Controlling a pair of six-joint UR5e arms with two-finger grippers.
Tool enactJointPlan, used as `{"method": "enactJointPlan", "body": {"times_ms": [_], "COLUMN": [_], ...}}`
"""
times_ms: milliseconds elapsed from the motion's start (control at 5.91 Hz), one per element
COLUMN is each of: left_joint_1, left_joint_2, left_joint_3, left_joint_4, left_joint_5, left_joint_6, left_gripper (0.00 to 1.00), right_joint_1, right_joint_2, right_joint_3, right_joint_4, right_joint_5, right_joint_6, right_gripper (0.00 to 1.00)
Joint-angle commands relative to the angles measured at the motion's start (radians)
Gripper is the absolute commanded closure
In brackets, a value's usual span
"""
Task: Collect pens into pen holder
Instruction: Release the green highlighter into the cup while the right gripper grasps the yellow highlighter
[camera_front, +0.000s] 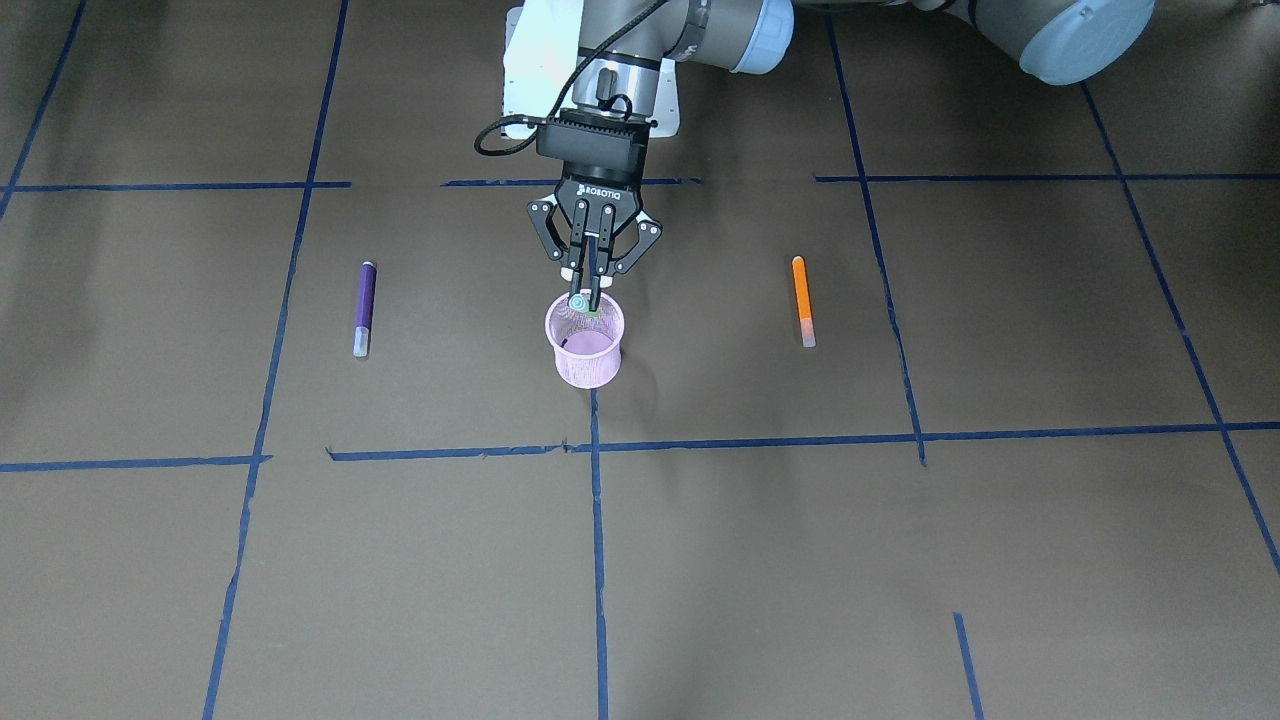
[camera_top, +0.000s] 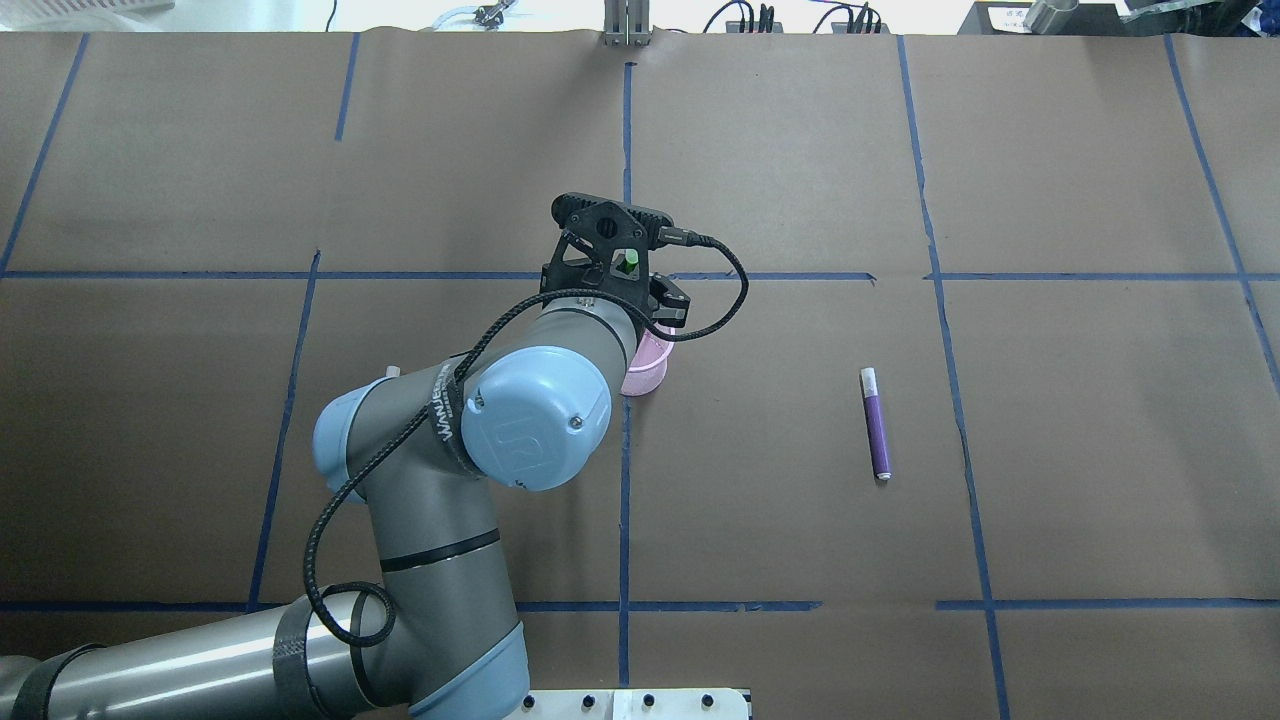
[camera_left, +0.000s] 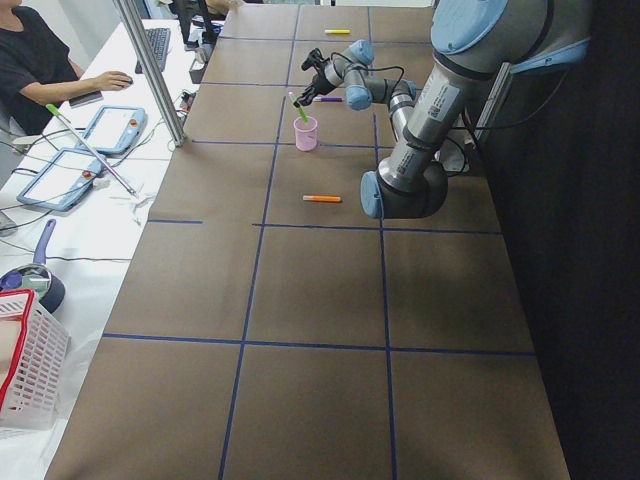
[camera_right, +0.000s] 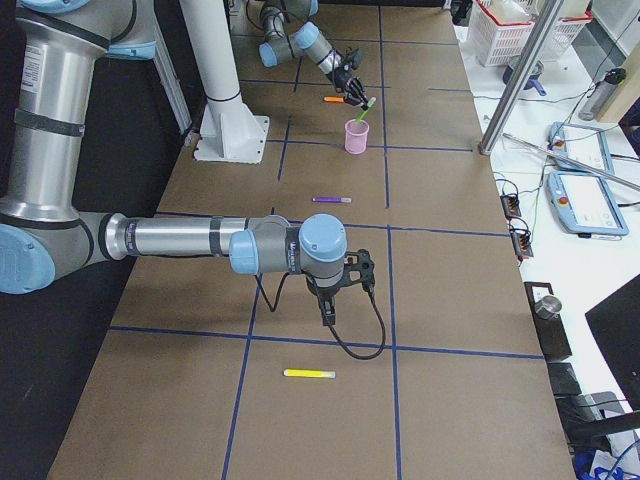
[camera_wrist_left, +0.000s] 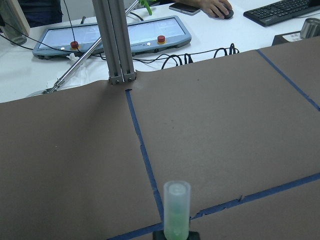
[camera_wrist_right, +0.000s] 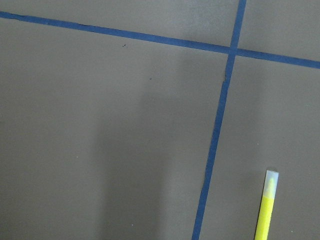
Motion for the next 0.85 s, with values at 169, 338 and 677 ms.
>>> {"method": "enactJointPlan", "body": {"times_ms": [169, 338, 677], "left_joint_1": [0.012, 0.01, -0.023], "left_joint_2": [0.009, 0.007, 0.033], "left_joint_3": [0.025, 0.017, 0.002], "left_joint_4": [-0.039, -0.1, -0.148], "left_joint_5": [0.002, 0.001, -0.013], "left_joint_6": [0.004, 0.004, 0.008], "left_gripper": [0.01, 0.0, 0.0], "right_joint_1": [-0.008, -0.021, -0.038], "right_joint_2": [0.0, 0.0, 0.011], "right_joint_3": [-0.014, -0.023, -0.162], "right_joint_4": [0.0, 0.0, 0.006], "right_joint_5": [0.0, 0.0, -0.034], "right_joint_6": [0.001, 0.0, -0.002], "right_gripper": [0.0, 0.0, 0.01]}}
